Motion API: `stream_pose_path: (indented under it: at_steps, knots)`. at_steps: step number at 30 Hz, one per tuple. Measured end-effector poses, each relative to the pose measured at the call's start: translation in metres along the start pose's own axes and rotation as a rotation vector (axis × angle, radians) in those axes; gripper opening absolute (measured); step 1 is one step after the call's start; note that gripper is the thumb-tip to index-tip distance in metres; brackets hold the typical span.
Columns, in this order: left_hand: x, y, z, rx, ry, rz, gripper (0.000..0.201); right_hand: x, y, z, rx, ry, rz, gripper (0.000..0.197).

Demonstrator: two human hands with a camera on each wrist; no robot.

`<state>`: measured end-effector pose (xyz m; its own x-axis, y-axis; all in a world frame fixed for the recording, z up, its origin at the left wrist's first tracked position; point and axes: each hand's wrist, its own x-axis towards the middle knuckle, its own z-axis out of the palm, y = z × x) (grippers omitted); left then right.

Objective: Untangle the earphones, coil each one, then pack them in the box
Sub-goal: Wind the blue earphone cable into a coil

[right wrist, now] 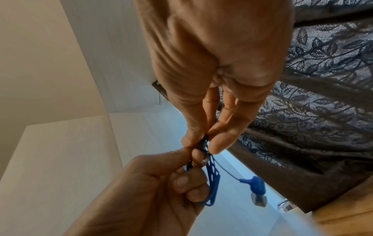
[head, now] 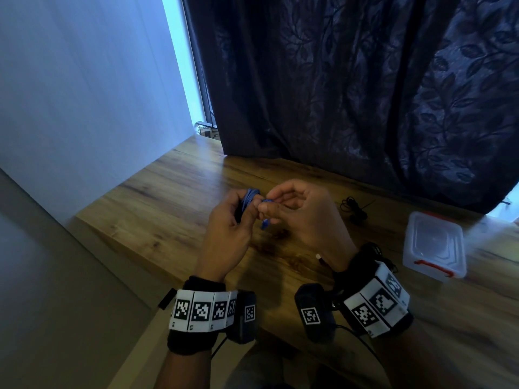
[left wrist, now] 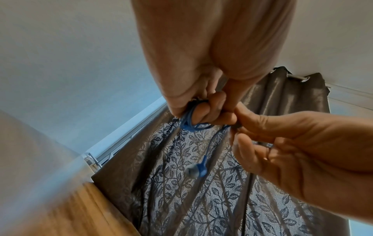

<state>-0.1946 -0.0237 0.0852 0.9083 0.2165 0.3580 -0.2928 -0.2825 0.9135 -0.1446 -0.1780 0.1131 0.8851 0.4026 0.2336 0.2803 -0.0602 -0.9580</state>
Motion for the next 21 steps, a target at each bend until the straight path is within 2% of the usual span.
stream_pose_path:
  at_steps: [5, 9, 16, 21]
  knots:
    - [0.001, -0.002, -0.003, 0.035, -0.064, -0.007, 0.016, 0.000, -0.001, -0.002, -0.018, -0.022, -0.002, 0.021]
    - [0.001, -0.002, -0.004, 0.033, -0.113, -0.006, 0.014, 0.001, -0.002, -0.005, -0.059, -0.051, -0.003, 0.020]
    - [0.002, -0.003, -0.002, 0.020, -0.080, -0.012, 0.011, 0.000, -0.005, -0.003, -0.107, 0.016, -0.044, 0.017]
    - [0.002, -0.003, 0.000, -0.012, -0.009, -0.020, 0.013, -0.005, -0.001, 0.006, -0.336, 0.096, -0.111, 0.014]
